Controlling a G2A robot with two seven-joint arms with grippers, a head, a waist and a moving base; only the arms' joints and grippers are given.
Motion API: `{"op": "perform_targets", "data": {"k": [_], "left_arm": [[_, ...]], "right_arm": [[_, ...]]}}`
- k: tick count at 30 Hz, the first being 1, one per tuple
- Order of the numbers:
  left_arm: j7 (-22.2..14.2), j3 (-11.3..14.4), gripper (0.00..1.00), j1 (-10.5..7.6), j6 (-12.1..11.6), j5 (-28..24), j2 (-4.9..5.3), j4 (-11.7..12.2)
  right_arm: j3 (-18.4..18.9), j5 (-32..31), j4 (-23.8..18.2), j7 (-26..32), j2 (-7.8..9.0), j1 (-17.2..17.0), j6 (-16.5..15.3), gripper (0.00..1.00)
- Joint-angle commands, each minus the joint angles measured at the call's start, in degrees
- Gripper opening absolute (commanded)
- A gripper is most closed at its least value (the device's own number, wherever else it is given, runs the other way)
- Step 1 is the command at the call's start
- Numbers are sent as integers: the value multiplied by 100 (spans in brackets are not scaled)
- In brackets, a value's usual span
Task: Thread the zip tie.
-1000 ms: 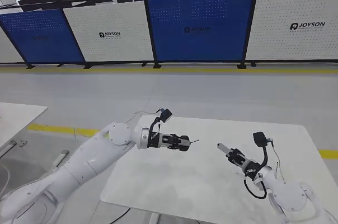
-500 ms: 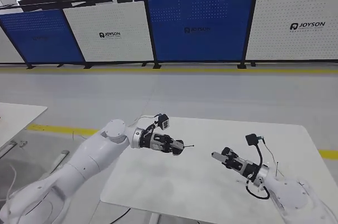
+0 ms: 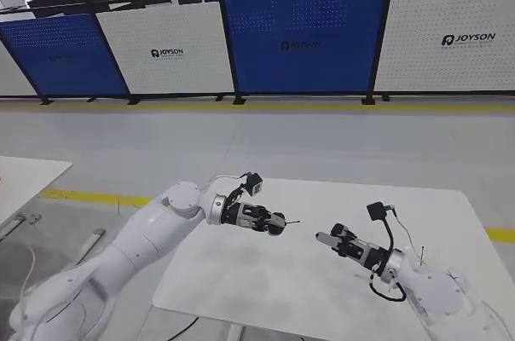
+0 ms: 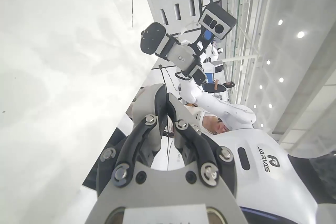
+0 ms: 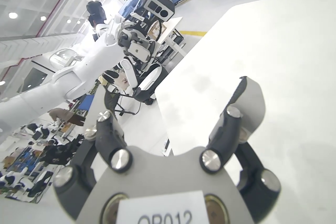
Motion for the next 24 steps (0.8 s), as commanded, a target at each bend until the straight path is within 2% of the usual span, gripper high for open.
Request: {"op": "perform_targets", "data": {"k": [1,4,7,10,18,20,24], "left_arm": [[63,25,0,58,64,74,-10,-132],[13,14,0,102,139,59,-35,-212],[-29,37,0,124,109,30,-95,-172],[-36,46,0,146,-55,-83,-165,-105],[-36,46,0,146,-55,-83,-165,-105],[137,30,0,215,5,-95,-174,-187],[112,-9,0,263,59,-136,-208,-240]], "right_arm": [[4,233,4,179,-4,50,0,100],[-90,410,92,362,-40,214,0,100],[-191,651,253,526,-90,384,0,100],[-234,732,494,562,-123,479,0,100],[-250,708,456,524,-127,448,0,100],[-275,767,489,570,-139,475,0,100],[-358,1018,614,738,-185,606,0,100]]}}
